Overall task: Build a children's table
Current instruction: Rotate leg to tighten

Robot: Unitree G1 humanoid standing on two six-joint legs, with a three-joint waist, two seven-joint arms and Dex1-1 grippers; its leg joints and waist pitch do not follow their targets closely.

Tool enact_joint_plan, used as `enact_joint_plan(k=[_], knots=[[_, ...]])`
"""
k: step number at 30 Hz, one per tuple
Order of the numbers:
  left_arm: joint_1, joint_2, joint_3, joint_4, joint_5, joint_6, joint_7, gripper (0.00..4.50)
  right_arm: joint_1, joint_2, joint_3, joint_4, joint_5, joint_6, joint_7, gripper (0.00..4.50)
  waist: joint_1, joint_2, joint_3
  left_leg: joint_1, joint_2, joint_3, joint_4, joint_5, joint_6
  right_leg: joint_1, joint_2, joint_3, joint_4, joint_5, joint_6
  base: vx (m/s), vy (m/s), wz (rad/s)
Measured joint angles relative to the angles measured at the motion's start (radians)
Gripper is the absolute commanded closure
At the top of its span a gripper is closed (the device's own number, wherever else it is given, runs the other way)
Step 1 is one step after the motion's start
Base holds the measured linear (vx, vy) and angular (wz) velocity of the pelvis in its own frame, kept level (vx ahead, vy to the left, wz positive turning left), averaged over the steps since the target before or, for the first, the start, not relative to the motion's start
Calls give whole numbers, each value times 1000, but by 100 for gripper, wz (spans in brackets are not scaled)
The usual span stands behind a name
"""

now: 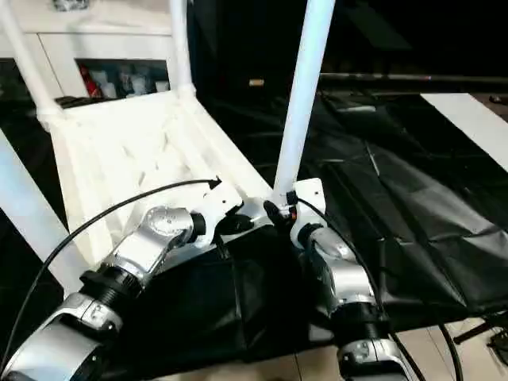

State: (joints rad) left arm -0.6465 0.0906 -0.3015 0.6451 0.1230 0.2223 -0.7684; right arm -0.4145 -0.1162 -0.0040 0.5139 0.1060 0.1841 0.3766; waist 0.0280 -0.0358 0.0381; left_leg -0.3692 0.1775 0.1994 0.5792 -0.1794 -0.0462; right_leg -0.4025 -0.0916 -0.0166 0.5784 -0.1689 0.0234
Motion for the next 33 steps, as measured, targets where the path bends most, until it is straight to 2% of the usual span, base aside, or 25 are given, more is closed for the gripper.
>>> enact_joint_plan(k=[1,3,6,7,8,10,15,17,21,24,25,33], knots=[[0,5,0,-1,-2,-3,-10,450,1,-8,0,0,6,0,21,178,1,0,0,0,0,0,-1,0,0,0,0,0,0,0,0,0,0,0],[0,15,0,-2,-7,-5,-32,450,8,-21,-1,-8,13,1,60,108,2,0,0,0,0,0,-2,0,0,0,0,-1,0,0,0,0,0,0],[9,40,-1,-18,-16,-16,-82,450,32,-79,13,-40,36,5,198,96,6,0,0,0,1,0,-3,0,0,-1,0,-1,1,1,-2,0,0,0],[19,57,-1,-37,-27,-22,-116,450,41,-122,31,-59,50,15,266,96,7,1,1,-1,1,0,-3,0,0,-1,0,-2,1,3,-5,0,0,0],[34,79,-4,-57,-39,-28,-157,450,56,-179,53,-90,63,25,359,66,9,2,1,-1,1,0,-3,0,0,0,0,-1,0,3,-5,0,0,0],[55,113,-4,-90,-54,-36,-216,450,58,-230,81,-119,69,40,455,60,8,2,1,-1,1,0,-3,0,0,-1,0,-1,1,3,-5,0,0,0],[112,199,-14,-183,-108,-41,-387,450,61,-288,148,-190,73,10,608,60,11,2,2,-2,2,0,-4,0,0,-2,0,-3,1,2,-4,0,0,0],[126,226,-19,-205,-122,-48,-438,450,62,-303,149,-198,76,2,638,60,16,2,2,-3,2,2,-3,0,0,-2,0,-1,0,2,-3,0,0,0],[131,240,-19,-214,-129,-49,-457,450,63,-305,157,-200,83,4,662,60,11,1,2,-4,2,2,-1,0,1,-2,0,-1,0,2,-3,0,0,0],[138,249,-16,-226,-129,-48,-462,450,65,-312,183,-200,77,5,681,60,10,0,3,-4,2,2,-2,0,1,-2,0,-1,0,2,-3,0,0,0],[140,251,-15,-230,-129,-47,-462,450,66,-314,191,-199,74,4,682,88,10,0,3,-4,2,2,-2,0,1,-2,0,-1,0,1,-3,0,0,0],[145,255,-12,-238,-130,-42,-462,450,69,-313,200,-198,70,5,681,145,8,-2,4,-4,2,2,-1,0,1,-2,0,-1,0,2,-3,0,0,0]])
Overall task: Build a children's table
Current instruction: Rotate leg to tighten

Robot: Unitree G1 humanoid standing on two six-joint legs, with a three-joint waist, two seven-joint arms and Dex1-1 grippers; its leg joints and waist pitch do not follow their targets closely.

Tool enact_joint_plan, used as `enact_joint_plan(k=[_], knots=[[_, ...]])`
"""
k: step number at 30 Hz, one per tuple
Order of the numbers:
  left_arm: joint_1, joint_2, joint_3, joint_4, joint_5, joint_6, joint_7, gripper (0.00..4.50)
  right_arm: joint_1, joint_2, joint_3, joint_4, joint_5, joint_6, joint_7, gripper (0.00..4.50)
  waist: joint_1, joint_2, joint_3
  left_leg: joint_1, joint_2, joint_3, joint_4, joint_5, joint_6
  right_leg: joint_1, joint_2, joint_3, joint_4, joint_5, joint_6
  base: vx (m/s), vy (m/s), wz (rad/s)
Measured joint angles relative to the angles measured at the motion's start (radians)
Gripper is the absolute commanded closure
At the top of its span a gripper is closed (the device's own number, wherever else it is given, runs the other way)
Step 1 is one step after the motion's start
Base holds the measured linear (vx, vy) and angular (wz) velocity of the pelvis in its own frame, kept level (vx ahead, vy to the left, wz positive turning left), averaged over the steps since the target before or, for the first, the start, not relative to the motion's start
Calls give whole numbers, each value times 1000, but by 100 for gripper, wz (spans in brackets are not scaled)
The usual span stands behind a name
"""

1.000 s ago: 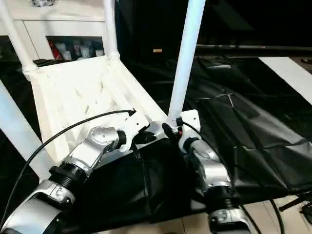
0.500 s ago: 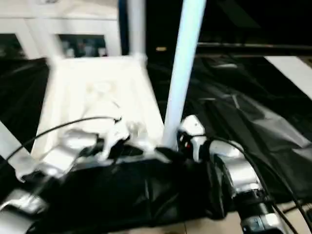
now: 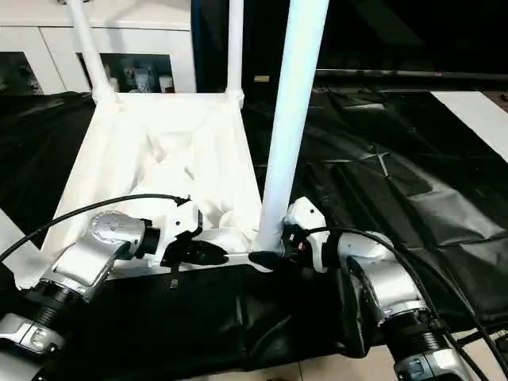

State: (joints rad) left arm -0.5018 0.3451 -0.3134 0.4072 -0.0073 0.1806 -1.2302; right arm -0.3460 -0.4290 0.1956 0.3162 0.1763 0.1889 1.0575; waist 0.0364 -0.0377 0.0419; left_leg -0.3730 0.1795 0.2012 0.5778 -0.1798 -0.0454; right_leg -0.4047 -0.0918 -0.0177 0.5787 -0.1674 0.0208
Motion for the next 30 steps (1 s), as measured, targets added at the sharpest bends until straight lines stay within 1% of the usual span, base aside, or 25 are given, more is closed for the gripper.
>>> enact_joint_plan(k=[3,9,10,11,13,15,17,20,24,27,30], knots=[[0,0,0,-1,0,0,0,450,0,0,0,0,4,5,1,172,0,0,0,0,0,0,0,0,0,0,0,0,0,0,0,0,0,0],[1,0,0,-2,-1,7,-3,450,6,0,-3,0,13,6,1,181,0,0,0,0,0,0,0,0,0,0,0,0,0,0,0,0,0,0],[1,-1,0,-3,-1,8,-1,450,10,4,-9,0,16,8,-2,182,1,-1,0,0,0,0,0,0,0,0,0,0,0,0,0,0,0,0],[1,-3,2,-1,0,8,8,450,19,21,-25,0,20,17,-18,182,0,-1,-1,0,0,0,0,0,0,0,0,0,0,0,0,0,0,0],[1,-14,4,4,4,8,40,450,25,45,-47,5,22,27,-65,183,-4,-1,-1,1,0,0,1,0,0,0,0,1,1,0,0,0,0,0],[-13,-44,5,32,22,8,93,450,25,79,-69,30,19,23,-138,183,-5,-2,-2,3,0,0,1,0,0,2,0,1,1,1,-1,0,0,0],[-50,-97,6,88,56,10,194,450,1,141,-110,87,-2,18,-285,183,-9,-4,-4,5,0,0,2,0,0,2,0,1,2,-2,3,0,0,0],[-76,-151,6,136,84,15,287,450,-11,195,-137,116,-14,18,-421,183,-8,-4,-5,6,-1,-1,2,0,0,3,0,1,0,-2,3,0,0,0],[-119,-238,12,206,115,43,416,450,-45,287,-194,161,-38,25,-636,183,-8,-3,-7,5,-3,-1,2,0,0,3,-1,3,-1,-2,4,0,0,0],[-131,-272,10,226,126,51,474,450,-61,332,-221,171,-55,31,-742,183,-7,-1,-8,5,-3,-1,2,0,0,2,-1,3,-2,-2,4,0,0,0],[-135,-283,9,235,139,48,490,450,-75,349,-229,185,-61,31,-778,183,-7,1,-10,4,-3,-1,2,0,0,2,-1,3,-1,-2,4,0,0,0]])
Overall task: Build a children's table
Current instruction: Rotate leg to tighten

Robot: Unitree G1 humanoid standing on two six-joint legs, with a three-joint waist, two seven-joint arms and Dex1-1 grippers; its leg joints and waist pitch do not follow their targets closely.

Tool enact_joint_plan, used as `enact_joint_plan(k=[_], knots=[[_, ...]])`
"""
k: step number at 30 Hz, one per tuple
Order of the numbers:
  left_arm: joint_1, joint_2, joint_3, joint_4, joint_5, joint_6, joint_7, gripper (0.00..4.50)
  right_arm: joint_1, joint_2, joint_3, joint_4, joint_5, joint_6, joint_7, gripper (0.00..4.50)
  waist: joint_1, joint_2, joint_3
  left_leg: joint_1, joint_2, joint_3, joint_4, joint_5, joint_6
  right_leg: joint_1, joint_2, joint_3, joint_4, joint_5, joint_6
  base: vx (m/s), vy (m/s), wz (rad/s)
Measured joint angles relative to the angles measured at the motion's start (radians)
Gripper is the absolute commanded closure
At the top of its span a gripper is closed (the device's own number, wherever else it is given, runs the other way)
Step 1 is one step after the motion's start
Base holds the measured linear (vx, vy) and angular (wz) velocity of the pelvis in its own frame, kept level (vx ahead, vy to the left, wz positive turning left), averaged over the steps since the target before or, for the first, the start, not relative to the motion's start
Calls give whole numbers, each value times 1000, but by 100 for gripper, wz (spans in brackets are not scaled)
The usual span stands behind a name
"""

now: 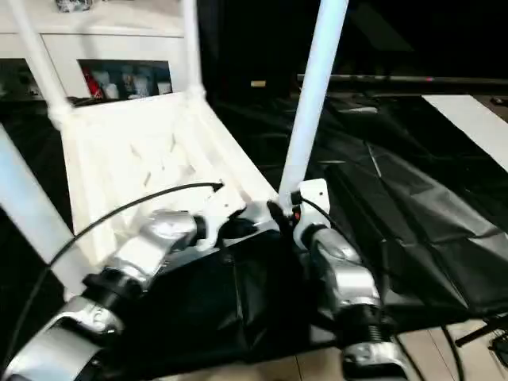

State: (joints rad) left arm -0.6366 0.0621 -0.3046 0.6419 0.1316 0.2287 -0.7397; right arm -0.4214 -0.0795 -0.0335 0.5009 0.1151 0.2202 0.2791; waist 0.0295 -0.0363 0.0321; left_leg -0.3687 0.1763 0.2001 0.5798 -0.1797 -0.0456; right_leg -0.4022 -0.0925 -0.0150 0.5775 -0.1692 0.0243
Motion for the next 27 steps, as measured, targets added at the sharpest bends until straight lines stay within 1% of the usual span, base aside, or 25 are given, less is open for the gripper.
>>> enact_joint_plan(k=[3,4,5,7,8,9,11,12,13,14,15,16,19,22,24,27], knots=[[0,-1,-1,1,3,-7,2,450,-3,0,-1,5,0,-8,1,183,1,1,-1,0,0,0,-1,0,0,0,0,0,0,0,0,0,0,0],[0,1,-2,2,3,-11,-2,450,-1,0,-1,5,1,-11,4,127,1,1,-1,0,0,0,-2,0,0,0,0,-1,0,0,0,0,0,0],[0,3,-2,3,3,-15,-8,450,1,0,-3,5,3,-13,11,113,1,1,-1,0,0,0,-2,0,0,0,0,-1,0,0,0,0,0,0],[0,6,-2,4,3,-20,-14,450,1,4,-9,3,16,-13,26,113,0,1,-1,0,0,0,-3,0,0,0,0,-1,0,0,0,0,0,0],[0,10,-2,4,3,-26,-20,450,5,7,-14,-2,31,-12,38,92,0,1,-1,0,0,0,-3,0,0,-1,0,-1,0,0,0,0,0,0],[1,15,-2,4,2,-32,-30,450,14,5,-18,-14,38,-8,52,92,0,1,-1,0,0,0,-4,0,0,-1,0,-1,0,0,0,0,0,0],[5,30,-2,-1,-2,-46,-58,450,33,-17,-11,-39,44,-2,114,64,1,2,0,0,0,-1,-5,0,0,-1,0,-1,0,0,0,0,0,0],[6,38,-2,-1,-3,-52,-67,450,37,-28,-4,-48,45,4,140,57,0,2,0,0,0,-1,-5,0,0,-1,0,-1,0,0,0,0,0,0],[7,47,-3,-3,-6,-61,-85,450,49,-68,16,-69,45,12,184,57,1,3,1,0,0,-1,-5,0,0,-2,1,-2,0,0,0,0,0,0],[11,62,-4,-9,-15,-77,-111,450,74,-129,50,-106,46,20,270,57,4,5,2,-1,0,-1,-5,0,0,-2,0,-2,0,0,0,0,0,0],[13,68,-7,-11,-20,-84,-123,450,82,-150,61,-119,48,22,300,57,6,6,2,-1,0,-1,-5,0,0,-1,0,-1,0,0,0,0,0,0],[18,83,-8,-15,-21,-100,-149,450,97,-195,78,-151,50,30,364,57,7,6,2,-1,0,-1,-5,0,0,-1,0,-1,0,0,0,0,0,0],[25,112,-7,-18,-28,-131,-197,450,124,-282,103,-229,63,31,490,57,7,6,2,-1,1,-1,-5,0,0,-1,1,-2,0,0,0,0,0,0],[43,154,-9,-39,-48,-153,-273,450,172,-386,121,-297,77,30,614,57,8,7,2,-1,0,-1,-5,0,0,-1,0,-1,0,-1,1,0,0,0],[60,188,-8,-65,-72,-159,-337,450,203,-423,136,-324,88,32,690,57,7,7,2,-1,1,-1,-5,0,0,-2,1,-2,0,-1,1,0,0,0],[83,227,-7,-99,-100,-161,-413,450,220,-443,141,-334,90,31,728,57,5,8,3,-2,1,-1,-5,0,0,-3,1,-2,0,-1,1,0,0,0]])
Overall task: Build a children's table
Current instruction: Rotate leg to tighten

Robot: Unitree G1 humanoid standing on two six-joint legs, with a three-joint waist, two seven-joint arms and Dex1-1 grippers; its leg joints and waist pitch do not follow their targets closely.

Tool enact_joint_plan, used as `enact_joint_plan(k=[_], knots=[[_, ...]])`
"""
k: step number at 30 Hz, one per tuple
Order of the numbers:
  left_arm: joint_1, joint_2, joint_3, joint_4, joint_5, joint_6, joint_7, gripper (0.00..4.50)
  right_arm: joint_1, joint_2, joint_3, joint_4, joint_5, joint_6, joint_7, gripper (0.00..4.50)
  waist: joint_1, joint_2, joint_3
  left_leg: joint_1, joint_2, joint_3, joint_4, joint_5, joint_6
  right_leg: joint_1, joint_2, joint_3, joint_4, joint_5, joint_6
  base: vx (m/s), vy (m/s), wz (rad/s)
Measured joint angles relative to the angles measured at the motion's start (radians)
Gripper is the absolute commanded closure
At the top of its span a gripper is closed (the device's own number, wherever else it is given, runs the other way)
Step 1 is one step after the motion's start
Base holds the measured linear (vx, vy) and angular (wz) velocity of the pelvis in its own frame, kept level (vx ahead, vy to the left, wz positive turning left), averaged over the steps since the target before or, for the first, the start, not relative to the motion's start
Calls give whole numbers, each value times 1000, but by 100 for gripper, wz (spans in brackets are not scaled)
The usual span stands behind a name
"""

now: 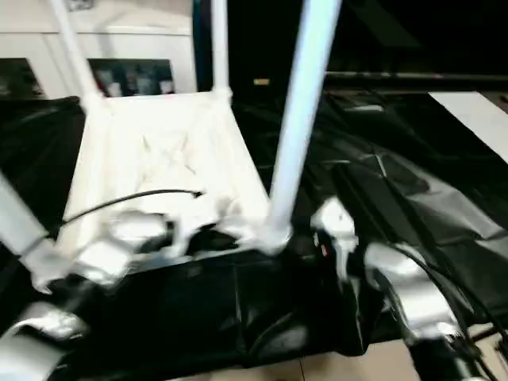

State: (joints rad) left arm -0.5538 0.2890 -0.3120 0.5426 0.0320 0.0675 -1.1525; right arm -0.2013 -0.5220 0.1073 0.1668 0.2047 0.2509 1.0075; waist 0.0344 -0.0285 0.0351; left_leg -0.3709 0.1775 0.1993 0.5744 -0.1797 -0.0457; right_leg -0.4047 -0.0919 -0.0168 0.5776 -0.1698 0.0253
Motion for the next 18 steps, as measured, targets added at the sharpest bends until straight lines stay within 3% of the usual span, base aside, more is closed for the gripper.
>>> enact_joint_plan(k=[13,14,18], knots=[[14,11,-11,-42,-9,13,-48,450,-95,70,39,81,-18,-66,-18,57,5,-1,0,-3,0,1,1,0,0,-1,0,0,0,1,-2,0,0,0],[15,11,-10,-42,-9,13,-48,450,-101,70,48,90,-26,-72,-18,82,6,-1,0,-3,0,1,1,0,0,-1,0,0,0,1,-3,0,0,0],[15,12,-11,-42,-10,13,-47,450,-114,74,59,121,-50,-102,-18,109,5,-1,1,-3,0,1,1,0,0,-1,0,1,0,1,-3,0,0,0]])
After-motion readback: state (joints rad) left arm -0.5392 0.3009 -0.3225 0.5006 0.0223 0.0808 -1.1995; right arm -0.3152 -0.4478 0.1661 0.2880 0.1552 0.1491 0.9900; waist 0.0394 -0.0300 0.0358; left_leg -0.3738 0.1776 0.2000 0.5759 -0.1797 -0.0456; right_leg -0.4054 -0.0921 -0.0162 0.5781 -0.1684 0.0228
